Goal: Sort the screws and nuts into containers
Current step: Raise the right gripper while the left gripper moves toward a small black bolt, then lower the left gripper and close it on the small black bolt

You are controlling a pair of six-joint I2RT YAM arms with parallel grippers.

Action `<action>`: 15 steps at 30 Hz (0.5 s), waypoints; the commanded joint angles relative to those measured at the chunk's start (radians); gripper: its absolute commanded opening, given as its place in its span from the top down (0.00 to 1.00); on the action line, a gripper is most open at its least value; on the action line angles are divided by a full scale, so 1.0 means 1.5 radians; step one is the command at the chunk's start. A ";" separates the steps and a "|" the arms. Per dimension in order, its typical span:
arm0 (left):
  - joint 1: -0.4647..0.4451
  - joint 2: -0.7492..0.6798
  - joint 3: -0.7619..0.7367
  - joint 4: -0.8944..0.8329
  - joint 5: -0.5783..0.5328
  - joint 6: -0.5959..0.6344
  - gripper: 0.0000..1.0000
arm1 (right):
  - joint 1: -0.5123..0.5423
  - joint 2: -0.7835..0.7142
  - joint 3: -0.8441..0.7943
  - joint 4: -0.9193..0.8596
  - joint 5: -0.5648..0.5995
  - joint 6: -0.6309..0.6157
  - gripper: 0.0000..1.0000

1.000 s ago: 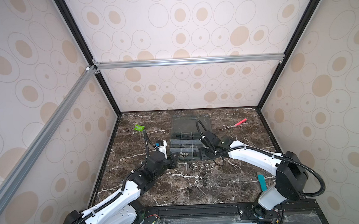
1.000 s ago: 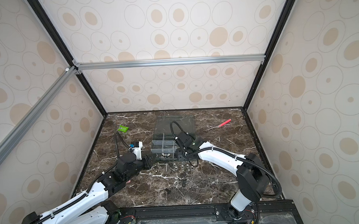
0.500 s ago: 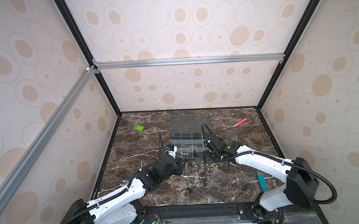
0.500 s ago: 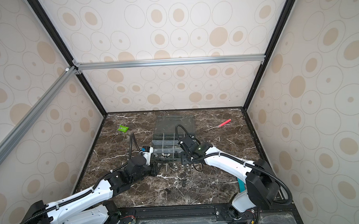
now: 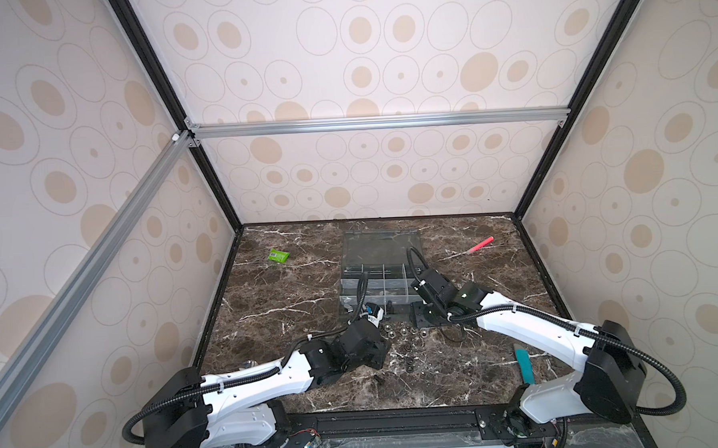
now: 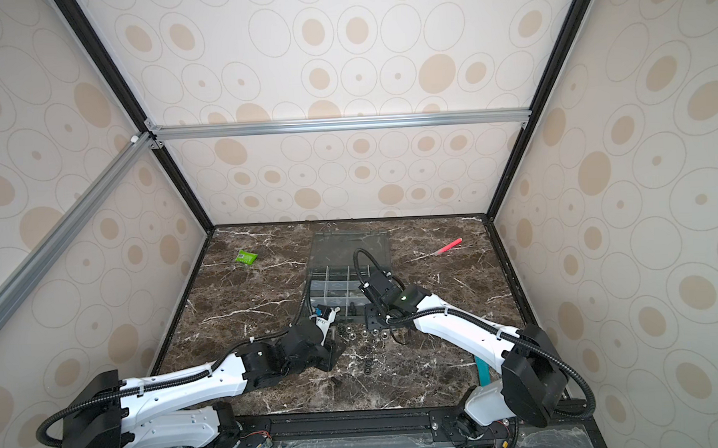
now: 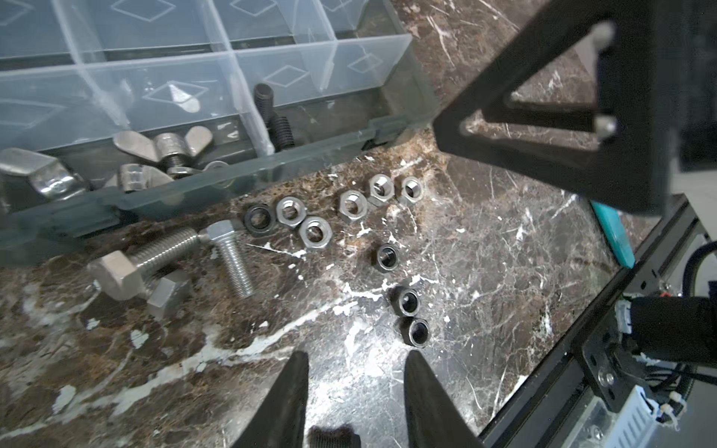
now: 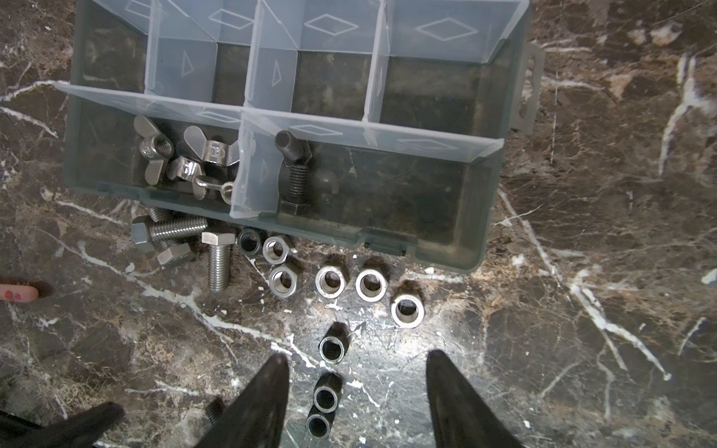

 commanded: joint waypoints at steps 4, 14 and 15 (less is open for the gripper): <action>-0.030 0.012 0.019 0.005 0.000 0.031 0.59 | -0.002 -0.023 -0.027 -0.009 0.023 0.019 0.40; -0.055 0.052 0.021 -0.050 -0.007 0.027 0.60 | -0.002 -0.044 -0.069 -0.004 0.034 0.045 0.40; -0.056 0.055 0.021 -0.056 -0.007 0.026 0.60 | -0.002 -0.047 -0.073 -0.003 0.034 0.048 0.40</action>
